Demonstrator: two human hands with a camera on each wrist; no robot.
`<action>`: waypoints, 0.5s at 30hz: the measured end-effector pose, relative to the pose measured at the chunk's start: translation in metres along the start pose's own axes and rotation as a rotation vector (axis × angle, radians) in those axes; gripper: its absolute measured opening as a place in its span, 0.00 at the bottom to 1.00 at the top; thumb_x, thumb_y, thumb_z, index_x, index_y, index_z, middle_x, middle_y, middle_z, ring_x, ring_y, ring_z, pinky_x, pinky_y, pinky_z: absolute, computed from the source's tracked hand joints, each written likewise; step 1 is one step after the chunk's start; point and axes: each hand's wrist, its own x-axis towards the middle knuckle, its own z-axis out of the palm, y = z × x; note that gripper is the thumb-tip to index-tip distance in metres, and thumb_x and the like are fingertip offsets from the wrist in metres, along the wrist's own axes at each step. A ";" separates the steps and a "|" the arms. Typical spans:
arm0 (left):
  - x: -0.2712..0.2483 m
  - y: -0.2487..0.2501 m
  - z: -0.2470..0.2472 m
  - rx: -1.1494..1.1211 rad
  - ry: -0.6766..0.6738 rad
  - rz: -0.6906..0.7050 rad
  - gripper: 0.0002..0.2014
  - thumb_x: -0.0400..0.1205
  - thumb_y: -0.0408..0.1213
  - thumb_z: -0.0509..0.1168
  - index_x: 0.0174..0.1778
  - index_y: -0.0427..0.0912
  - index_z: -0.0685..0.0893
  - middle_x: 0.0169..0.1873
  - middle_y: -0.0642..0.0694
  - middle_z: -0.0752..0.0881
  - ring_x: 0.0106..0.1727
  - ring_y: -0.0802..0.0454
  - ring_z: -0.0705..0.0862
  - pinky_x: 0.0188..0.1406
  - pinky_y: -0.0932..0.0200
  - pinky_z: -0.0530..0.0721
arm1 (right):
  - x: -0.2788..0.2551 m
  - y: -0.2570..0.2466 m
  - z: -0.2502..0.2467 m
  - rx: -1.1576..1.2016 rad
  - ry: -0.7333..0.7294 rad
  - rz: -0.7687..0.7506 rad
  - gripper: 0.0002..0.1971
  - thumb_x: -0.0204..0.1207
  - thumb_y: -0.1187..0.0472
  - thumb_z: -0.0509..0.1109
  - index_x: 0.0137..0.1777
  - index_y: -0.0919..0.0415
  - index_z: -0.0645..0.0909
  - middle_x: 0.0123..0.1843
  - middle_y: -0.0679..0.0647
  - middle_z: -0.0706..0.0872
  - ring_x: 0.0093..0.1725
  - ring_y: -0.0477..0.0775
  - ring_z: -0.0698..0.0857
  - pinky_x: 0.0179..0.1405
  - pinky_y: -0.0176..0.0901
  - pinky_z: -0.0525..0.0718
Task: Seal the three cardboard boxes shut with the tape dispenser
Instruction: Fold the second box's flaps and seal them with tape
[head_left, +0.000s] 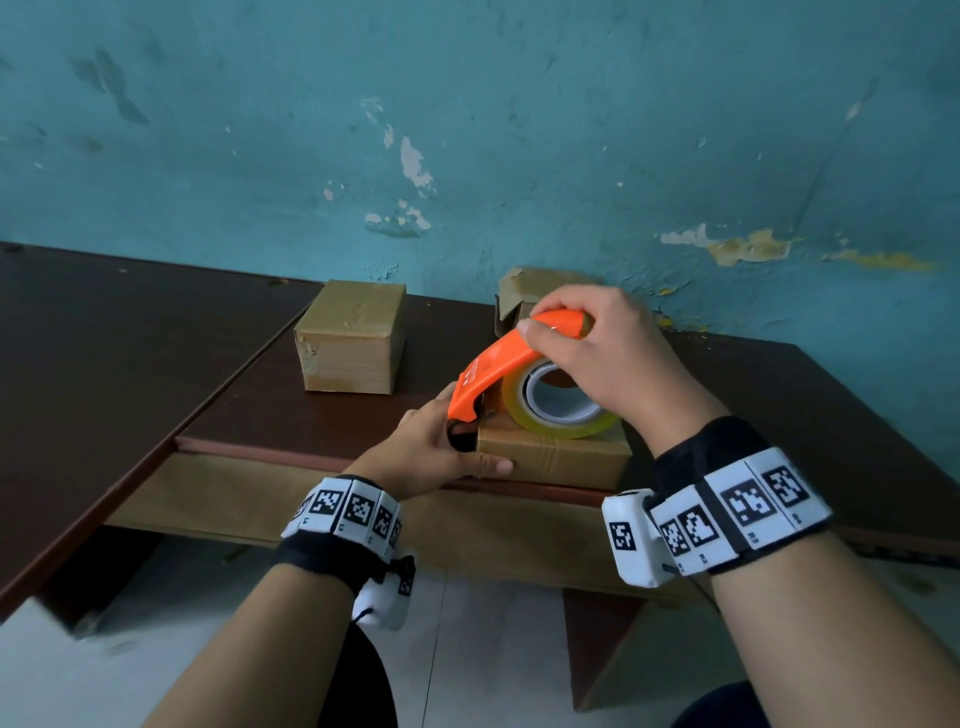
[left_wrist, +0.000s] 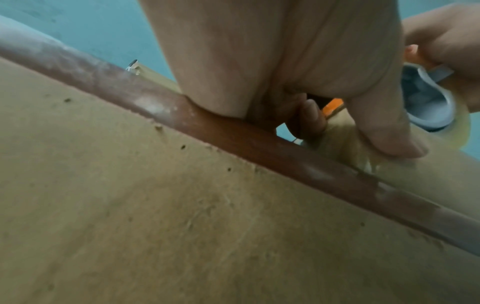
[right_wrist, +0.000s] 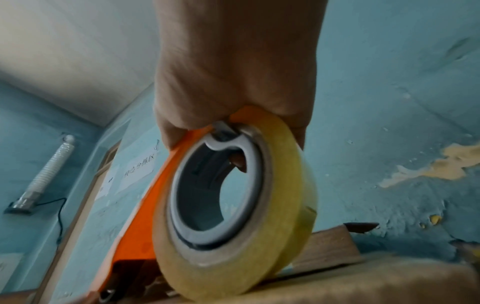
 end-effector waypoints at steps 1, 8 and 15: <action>0.000 0.000 0.000 0.009 0.003 0.011 0.50 0.65 0.68 0.84 0.83 0.68 0.69 0.72 0.63 0.85 0.79 0.47 0.79 0.82 0.32 0.70 | 0.000 0.001 -0.001 0.022 0.007 -0.002 0.09 0.80 0.43 0.75 0.52 0.46 0.91 0.40 0.40 0.88 0.40 0.38 0.86 0.37 0.33 0.78; 0.000 0.004 0.002 0.081 0.010 0.118 0.34 0.66 0.72 0.80 0.67 0.66 0.84 0.68 0.59 0.78 0.72 0.48 0.82 0.77 0.33 0.76 | 0.000 0.012 -0.013 0.065 -0.009 0.008 0.07 0.84 0.51 0.72 0.54 0.45 0.92 0.43 0.41 0.89 0.49 0.43 0.84 0.35 0.25 0.77; 0.001 0.001 0.002 0.080 0.003 0.105 0.32 0.65 0.74 0.80 0.62 0.63 0.89 0.69 0.61 0.76 0.72 0.44 0.81 0.76 0.34 0.77 | 0.002 0.018 -0.020 0.016 0.007 -0.003 0.11 0.85 0.51 0.71 0.60 0.50 0.92 0.45 0.32 0.85 0.45 0.35 0.84 0.40 0.29 0.75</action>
